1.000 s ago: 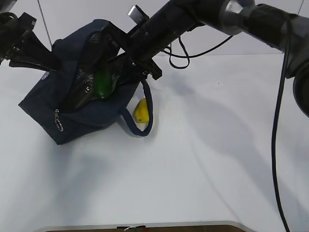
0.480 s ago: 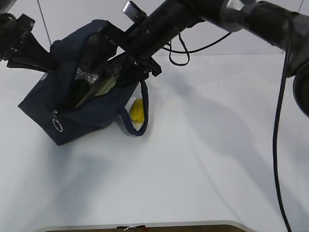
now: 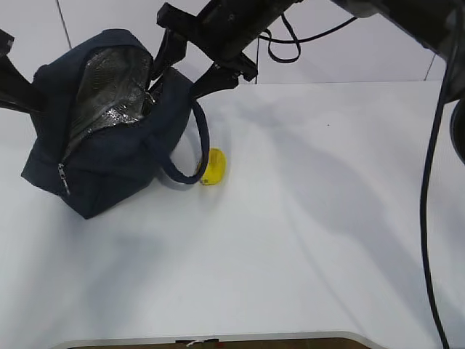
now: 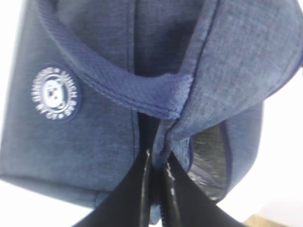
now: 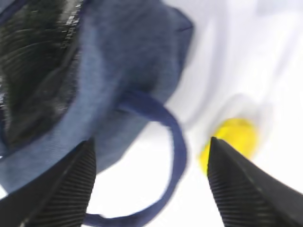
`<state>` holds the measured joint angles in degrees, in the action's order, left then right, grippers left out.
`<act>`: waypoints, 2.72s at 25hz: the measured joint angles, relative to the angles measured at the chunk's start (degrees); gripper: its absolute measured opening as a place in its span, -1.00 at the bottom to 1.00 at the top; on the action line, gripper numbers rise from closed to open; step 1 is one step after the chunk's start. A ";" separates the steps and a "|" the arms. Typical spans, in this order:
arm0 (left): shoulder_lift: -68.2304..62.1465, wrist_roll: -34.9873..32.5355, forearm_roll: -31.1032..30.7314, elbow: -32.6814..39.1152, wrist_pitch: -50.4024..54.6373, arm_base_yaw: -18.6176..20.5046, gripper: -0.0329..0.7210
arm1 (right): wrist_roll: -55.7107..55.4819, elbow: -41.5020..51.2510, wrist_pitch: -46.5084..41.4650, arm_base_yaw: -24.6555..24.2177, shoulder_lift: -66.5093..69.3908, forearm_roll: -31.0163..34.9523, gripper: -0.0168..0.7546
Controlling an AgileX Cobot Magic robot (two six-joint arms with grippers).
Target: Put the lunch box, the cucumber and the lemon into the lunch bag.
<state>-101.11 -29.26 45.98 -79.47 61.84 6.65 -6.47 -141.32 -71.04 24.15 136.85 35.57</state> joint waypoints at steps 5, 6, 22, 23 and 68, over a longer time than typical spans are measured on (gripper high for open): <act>-1.74 0.67 -1.06 -0.12 0.73 2.06 -0.94 | 0.41 0.00 -0.33 0.00 -0.51 -6.41 0.54; -2.36 0.67 -1.18 -0.12 0.94 2.06 -0.94 | 0.70 0.00 -0.33 0.00 -0.62 -7.79 0.54; -3.85 3.84 -6.83 -0.21 1.32 10.56 -0.94 | 2.28 10.19 -0.47 0.00 -3.92 -18.50 0.54; -3.85 3.84 -6.95 -0.21 1.32 11.21 -0.94 | 1.64 10.45 -0.47 0.00 -3.92 -18.74 0.54; -3.85 3.87 -7.17 -0.21 1.00 11.75 -0.94 | -6.66 10.45 9.00 5.65 5.26 -29.01 0.54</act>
<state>-104.96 -25.40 38.82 -79.68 62.85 18.40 -13.12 -130.87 -62.04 29.80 142.11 6.55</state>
